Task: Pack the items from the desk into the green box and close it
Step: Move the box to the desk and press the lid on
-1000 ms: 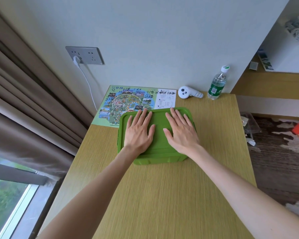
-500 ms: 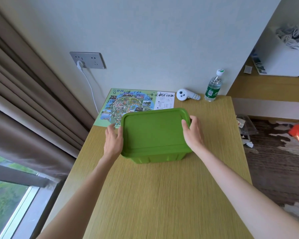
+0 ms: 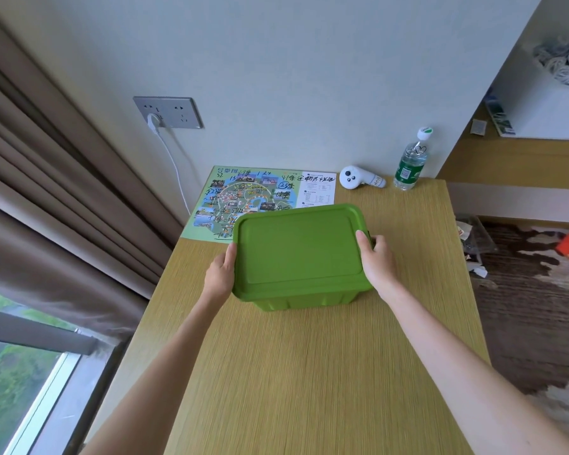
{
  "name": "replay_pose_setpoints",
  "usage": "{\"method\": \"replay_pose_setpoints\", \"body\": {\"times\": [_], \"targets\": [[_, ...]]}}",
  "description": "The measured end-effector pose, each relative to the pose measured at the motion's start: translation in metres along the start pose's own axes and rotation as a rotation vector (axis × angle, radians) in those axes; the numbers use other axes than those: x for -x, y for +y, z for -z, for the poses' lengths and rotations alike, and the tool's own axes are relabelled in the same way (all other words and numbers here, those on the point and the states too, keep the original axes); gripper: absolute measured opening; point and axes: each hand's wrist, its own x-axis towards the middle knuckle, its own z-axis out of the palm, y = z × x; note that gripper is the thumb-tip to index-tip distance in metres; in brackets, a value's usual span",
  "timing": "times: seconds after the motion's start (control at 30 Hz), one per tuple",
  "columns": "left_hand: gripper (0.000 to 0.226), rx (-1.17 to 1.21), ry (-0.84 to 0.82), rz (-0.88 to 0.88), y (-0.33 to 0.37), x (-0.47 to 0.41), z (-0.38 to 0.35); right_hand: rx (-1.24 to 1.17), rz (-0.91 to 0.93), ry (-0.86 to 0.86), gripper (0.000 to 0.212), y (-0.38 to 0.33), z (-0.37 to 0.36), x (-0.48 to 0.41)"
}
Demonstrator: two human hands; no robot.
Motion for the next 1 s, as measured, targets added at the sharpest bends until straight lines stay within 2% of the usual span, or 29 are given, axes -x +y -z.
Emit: {"method": "replay_pose_setpoints", "body": {"times": [0.1, 0.27, 0.47, 0.87, 1.0], "targets": [[0.051, -0.022, -0.014, -0.024, 0.003, 0.001, 0.002, 0.027, -0.005, -0.012, 0.051, -0.005, 0.003, 0.003], [0.065, -0.063, -0.024, -0.044, 0.005, 0.001, 0.008, 0.089, -0.03, -0.005, 0.051, -0.013, 0.007, 0.01], [0.057, -0.081, -0.049, -0.102, 0.029, -0.021, 0.043, -0.016, -0.093, 0.062, 0.046, -0.031, -0.006, 0.023], [0.053, -0.012, -0.056, -0.168, 0.077, -0.126, 0.134, -0.28, -0.109, 0.152, 0.038, -0.142, -0.066, 0.004], [0.052, 0.061, -0.065, -0.16, 0.086, -0.172, 0.15, -0.29, -0.09, 0.156, 0.045, -0.175, -0.091, -0.018]]}}
